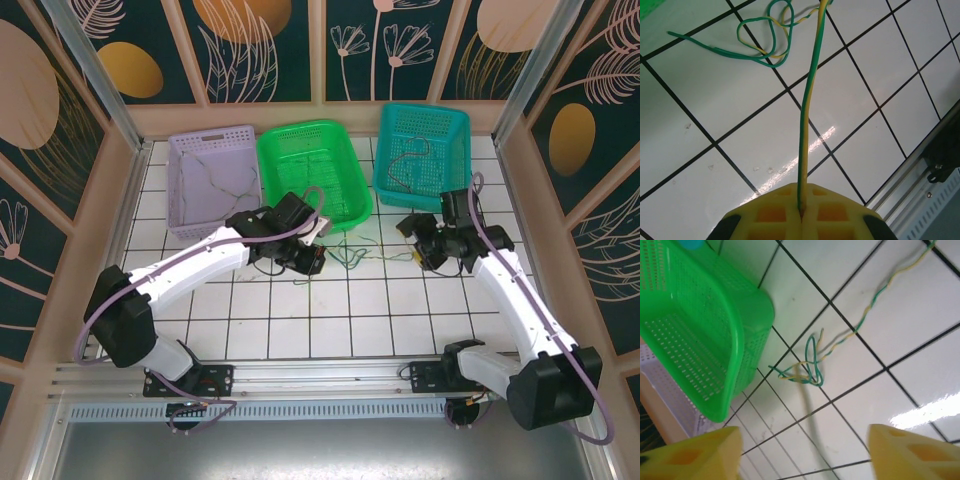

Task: Untangle the cables

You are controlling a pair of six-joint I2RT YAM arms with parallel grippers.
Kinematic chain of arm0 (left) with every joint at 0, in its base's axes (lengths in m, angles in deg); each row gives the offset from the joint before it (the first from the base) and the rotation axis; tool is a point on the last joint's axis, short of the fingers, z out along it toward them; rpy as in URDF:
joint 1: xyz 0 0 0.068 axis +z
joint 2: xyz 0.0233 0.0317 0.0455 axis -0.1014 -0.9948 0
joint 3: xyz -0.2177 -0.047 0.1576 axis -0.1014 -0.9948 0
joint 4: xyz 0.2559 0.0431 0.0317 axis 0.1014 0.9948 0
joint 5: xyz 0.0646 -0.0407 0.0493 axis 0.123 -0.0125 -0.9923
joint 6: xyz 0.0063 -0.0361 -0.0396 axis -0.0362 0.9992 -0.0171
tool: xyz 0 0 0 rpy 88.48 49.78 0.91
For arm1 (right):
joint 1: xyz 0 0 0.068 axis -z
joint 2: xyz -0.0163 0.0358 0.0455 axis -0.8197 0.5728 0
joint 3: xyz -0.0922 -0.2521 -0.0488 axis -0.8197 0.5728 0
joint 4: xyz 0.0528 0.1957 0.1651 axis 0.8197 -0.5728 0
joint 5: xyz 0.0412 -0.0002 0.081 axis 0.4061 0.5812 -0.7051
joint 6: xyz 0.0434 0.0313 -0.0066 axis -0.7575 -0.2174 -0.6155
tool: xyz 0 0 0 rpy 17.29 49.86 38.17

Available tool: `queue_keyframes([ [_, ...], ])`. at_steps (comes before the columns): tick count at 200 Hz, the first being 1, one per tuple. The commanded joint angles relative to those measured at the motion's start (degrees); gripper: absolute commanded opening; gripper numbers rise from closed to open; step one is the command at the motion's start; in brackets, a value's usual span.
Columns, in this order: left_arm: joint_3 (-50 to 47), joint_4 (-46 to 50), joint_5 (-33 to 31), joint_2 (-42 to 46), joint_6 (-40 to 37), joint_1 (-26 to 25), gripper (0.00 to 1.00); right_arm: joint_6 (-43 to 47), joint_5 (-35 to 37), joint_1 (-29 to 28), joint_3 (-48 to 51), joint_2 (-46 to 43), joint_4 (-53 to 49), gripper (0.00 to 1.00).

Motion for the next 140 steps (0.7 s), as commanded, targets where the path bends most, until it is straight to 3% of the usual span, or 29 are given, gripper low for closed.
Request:
queue_keyframes([
  [1, 1.7, 0.9, -2.0, -0.6, -2.1, -0.1, 0.00, 1.0, -5.0, 0.7, 3.0, -1.3, -0.4, 0.53],
  [26, 1.7, 1.0, -2.7, -0.7, -2.3, -0.1, 0.00, -0.4, -5.1, 0.9, 3.7, -1.1, 1.2, 0.38],
  [70, 0.9, 0.1, -2.8, 0.3, -2.5, -0.1, 0.00, 1.7, -4.2, 1.7, 3.8, 1.8, 2.9, 0.43],
  [96, 0.9, 0.5, -3.4, 0.3, -3.2, -0.1, 0.00, 3.3, -3.8, 1.9, 2.4, 4.3, 3.2, 0.20],
  [111, 0.8, 0.6, -4.0, 0.6, -3.4, -0.1, 0.00, 3.4, -2.8, 2.0, 1.8, 4.5, 2.9, 0.00],
  [140, -0.4, 0.1, -2.7, 1.5, -3.9, -0.1, 0.00, 4.5, 3.7, 4.9, -2.1, 4.4, 2.3, 0.00],
])
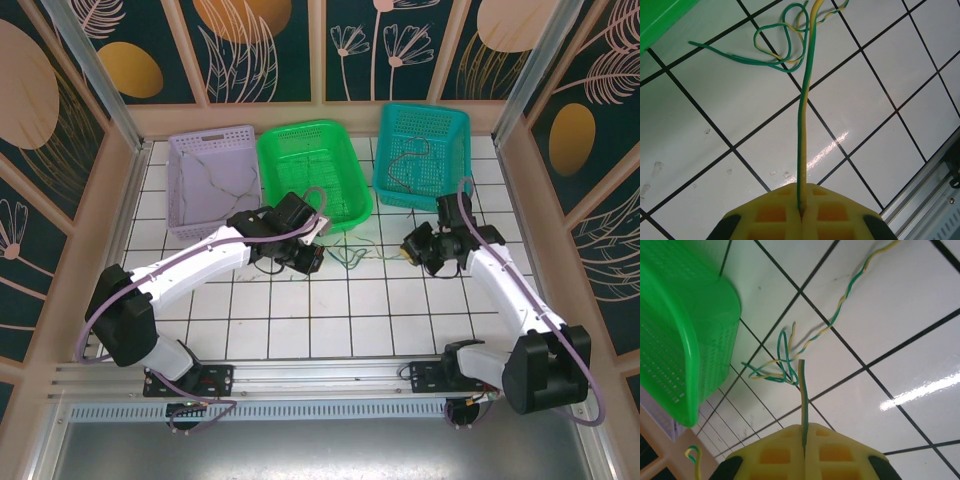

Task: Untangle the cables

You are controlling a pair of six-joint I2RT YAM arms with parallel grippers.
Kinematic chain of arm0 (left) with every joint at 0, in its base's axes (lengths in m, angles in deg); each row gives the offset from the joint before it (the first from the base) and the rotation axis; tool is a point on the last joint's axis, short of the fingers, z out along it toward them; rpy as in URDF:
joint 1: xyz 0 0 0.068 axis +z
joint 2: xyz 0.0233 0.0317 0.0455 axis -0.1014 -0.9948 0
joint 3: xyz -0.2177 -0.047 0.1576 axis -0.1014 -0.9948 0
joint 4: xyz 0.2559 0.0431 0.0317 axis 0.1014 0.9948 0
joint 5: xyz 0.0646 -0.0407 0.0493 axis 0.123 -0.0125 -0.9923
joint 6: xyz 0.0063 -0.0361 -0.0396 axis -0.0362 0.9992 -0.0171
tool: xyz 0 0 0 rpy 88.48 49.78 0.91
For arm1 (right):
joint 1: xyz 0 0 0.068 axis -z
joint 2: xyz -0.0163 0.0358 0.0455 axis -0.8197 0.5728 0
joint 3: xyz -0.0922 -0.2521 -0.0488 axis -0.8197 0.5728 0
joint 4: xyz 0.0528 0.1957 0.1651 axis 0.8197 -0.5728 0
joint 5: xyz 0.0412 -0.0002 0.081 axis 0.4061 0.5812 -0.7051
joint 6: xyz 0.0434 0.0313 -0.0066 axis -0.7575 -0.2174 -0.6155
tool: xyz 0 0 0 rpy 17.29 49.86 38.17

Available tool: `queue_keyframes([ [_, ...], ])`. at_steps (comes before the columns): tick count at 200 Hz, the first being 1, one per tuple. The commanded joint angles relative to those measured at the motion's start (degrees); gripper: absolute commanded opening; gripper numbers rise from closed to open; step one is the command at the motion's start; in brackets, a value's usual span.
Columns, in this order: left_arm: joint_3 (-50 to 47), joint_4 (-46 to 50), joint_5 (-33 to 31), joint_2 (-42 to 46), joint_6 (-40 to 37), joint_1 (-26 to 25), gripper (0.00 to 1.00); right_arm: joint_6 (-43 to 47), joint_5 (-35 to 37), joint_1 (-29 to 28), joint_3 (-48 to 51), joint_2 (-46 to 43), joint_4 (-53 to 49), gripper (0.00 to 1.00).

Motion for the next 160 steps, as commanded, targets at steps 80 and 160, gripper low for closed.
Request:
queue_keyframes([
  [80, 4.1, 3.5, 2.5, -1.7, -10.0, -8.0, 0.00, 3.3, 25.3, 10.5, -32.8, 16.9, 14.7, 0.00],
  [160, 8.6, -1.1, 3.5, -3.5, -4.8, -16.8, 0.00, 6.3, 2.6, 14.0, -53.2, 35.4, 8.8, 0.00],
])
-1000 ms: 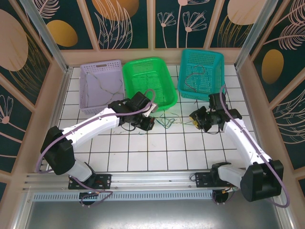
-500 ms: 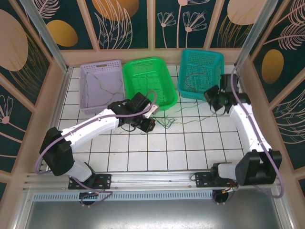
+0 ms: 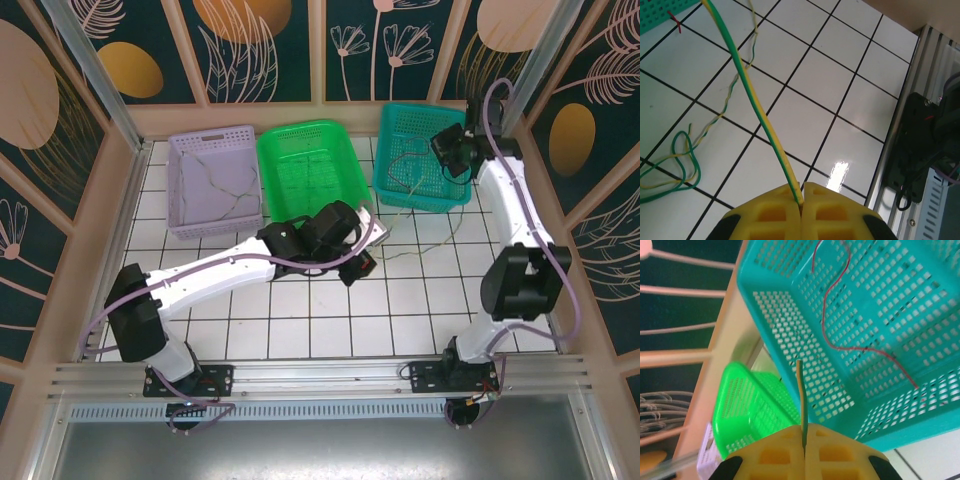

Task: Untangle the cables

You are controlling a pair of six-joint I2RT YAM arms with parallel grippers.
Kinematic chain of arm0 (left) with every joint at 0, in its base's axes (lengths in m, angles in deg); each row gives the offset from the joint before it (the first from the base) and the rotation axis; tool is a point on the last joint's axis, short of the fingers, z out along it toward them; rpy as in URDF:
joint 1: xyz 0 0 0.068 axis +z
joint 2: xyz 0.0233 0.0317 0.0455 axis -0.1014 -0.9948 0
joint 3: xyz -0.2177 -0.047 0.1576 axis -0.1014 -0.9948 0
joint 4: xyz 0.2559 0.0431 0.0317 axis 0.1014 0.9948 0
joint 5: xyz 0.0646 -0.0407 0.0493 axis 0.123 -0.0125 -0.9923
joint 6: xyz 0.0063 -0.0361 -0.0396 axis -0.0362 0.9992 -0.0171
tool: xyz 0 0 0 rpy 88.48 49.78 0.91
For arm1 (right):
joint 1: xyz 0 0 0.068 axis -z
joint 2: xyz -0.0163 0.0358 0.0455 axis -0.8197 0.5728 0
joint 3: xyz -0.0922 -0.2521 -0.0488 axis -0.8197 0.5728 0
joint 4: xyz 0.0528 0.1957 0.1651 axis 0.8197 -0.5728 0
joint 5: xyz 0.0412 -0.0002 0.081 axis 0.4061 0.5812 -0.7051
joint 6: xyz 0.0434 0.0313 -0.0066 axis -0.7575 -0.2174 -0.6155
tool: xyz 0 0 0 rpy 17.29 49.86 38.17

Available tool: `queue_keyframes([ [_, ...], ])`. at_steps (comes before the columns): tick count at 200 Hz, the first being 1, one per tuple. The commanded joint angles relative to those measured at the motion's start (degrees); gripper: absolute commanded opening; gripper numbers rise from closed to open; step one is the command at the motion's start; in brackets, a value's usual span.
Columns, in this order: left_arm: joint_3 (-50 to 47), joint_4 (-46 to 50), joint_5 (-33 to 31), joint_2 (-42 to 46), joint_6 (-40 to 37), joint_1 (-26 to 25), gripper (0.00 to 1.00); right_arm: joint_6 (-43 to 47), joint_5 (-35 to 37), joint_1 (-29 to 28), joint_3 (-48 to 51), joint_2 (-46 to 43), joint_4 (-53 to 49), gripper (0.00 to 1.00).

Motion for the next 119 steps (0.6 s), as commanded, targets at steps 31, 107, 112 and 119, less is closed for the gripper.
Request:
queue_keyframes([
  [31, -6.7, 0.4, 10.7, 8.1, 17.4, 7.2, 0.00, 6.2, -10.9, 3.5, -10.8, 3.6, 3.7, 0.44],
  [107, -5.7, 5.8, 7.4, 16.3, 27.8, 25.5, 0.00, 8.7, -6.2, 4.8, -17.1, -5.5, -2.5, 0.79],
  [112, -4.3, 7.2, 6.3, 16.4, 27.3, 26.7, 0.00, 8.6, -6.1, 4.6, -16.3, -6.2, -2.2, 0.78],
  [119, -2.4, 9.7, 3.7, 16.5, 26.8, 28.3, 0.00, 8.5, -6.1, 4.3, -14.9, -7.3, -1.5, 0.78],
])
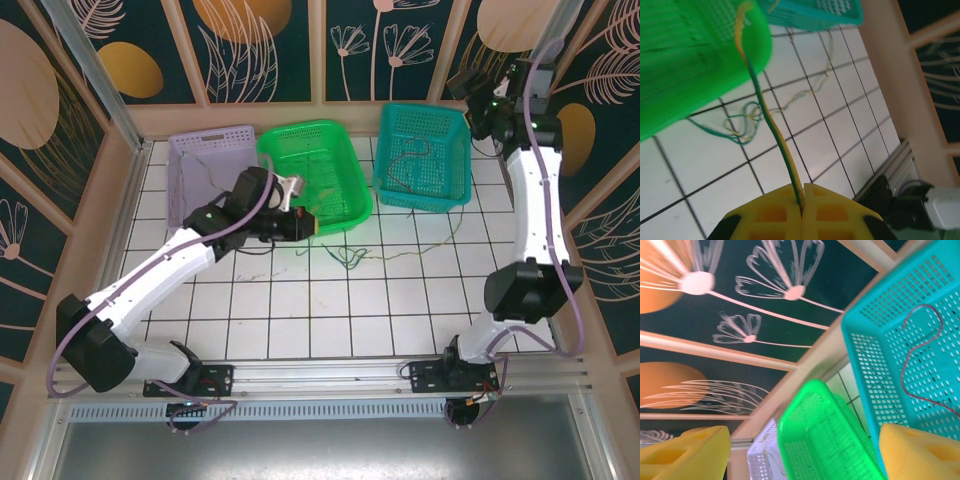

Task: Untangle the cables

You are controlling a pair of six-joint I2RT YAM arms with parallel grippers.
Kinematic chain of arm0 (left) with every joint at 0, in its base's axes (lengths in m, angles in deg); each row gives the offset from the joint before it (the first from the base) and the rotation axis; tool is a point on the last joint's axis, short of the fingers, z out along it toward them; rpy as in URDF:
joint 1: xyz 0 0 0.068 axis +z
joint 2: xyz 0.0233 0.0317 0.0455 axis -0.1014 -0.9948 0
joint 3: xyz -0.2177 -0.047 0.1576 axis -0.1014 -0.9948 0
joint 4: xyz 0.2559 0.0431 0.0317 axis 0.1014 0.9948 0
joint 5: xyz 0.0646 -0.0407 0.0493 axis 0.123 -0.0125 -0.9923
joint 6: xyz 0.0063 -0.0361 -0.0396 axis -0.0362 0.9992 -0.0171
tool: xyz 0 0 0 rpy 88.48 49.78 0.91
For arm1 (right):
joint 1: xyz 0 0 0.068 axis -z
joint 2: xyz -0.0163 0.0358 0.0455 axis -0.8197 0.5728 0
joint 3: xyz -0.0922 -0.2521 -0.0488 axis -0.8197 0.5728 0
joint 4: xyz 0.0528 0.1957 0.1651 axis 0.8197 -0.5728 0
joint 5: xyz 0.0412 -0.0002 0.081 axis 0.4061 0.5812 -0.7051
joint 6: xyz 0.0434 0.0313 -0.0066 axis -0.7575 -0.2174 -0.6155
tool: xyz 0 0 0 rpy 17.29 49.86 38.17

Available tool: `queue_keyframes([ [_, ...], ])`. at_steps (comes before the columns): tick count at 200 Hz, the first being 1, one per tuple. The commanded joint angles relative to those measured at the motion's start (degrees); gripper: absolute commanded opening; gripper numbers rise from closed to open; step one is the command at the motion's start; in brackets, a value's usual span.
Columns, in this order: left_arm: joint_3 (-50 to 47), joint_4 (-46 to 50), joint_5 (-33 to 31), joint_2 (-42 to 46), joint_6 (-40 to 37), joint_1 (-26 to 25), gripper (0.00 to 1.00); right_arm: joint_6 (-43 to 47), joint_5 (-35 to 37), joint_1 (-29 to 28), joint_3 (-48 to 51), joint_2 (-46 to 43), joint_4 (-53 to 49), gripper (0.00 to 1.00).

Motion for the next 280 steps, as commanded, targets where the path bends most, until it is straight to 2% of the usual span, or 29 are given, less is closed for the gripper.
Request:
queue_keyframes([
  [1, 6.2, 7.8, -5.6, 1.6, 1.2, 4.9, 0.00, 1.4, 1.4, -0.6, 1.6, -4.2, -0.6, 0.78],
  [29, 13.3, 13.5, -15.0, 1.5, -0.4, 12.1, 0.00, 1.6, 1.5, -3.3, 6.9, -7.2, 1.0, 0.78],
  [52, 18.2, 14.8, -19.6, 1.3, -1.2, 17.9, 0.00, 2.1, 1.7, -6.1, 11.0, -8.6, 1.1, 0.79],
  [79, 23.9, 20.3, -23.4, -2.8, -3.7, 23.5, 0.00, 1.1, 1.6, -9.1, 16.5, -10.6, 3.0, 0.78],
  [101, 25.3, 24.1, -23.7, -5.6, -6.1, 26.9, 0.00, 0.9, 2.0, -11.6, 18.6, -11.2, 3.2, 0.78],
  [145, 22.5, 27.6, -23.0, -8.1, -10.6, 29.2, 0.00, 0.1, 2.6, -14.1, 21.6, -12.1, 4.0, 0.77],
  [193, 16.8, 28.8, -28.2, -9.5, -16.7, 29.3, 0.00, -0.8, 2.4, -15.1, 24.0, -12.4, 5.1, 0.77],
  [210, 14.4, 28.2, -29.8, -10.5, -18.1, 29.3, 0.00, -1.0, 2.3, -15.5, 24.7, -12.4, 5.7, 0.76],
  [229, 12.5, 24.5, -28.8, -10.9, -20.1, 29.2, 0.00, -1.2, 2.3, -16.0, 25.3, -12.3, 6.2, 0.76],
  [251, 14.0, 22.4, -29.0, -13.4, -23.3, 29.2, 0.00, -1.3, 2.2, -16.5, 25.8, -12.0, 6.3, 0.76],
  [280, 19.0, 22.3, -32.9, -18.9, -27.4, 29.3, 0.00, -1.2, 2.6, -17.1, 26.3, -12.0, 6.3, 0.76],
])
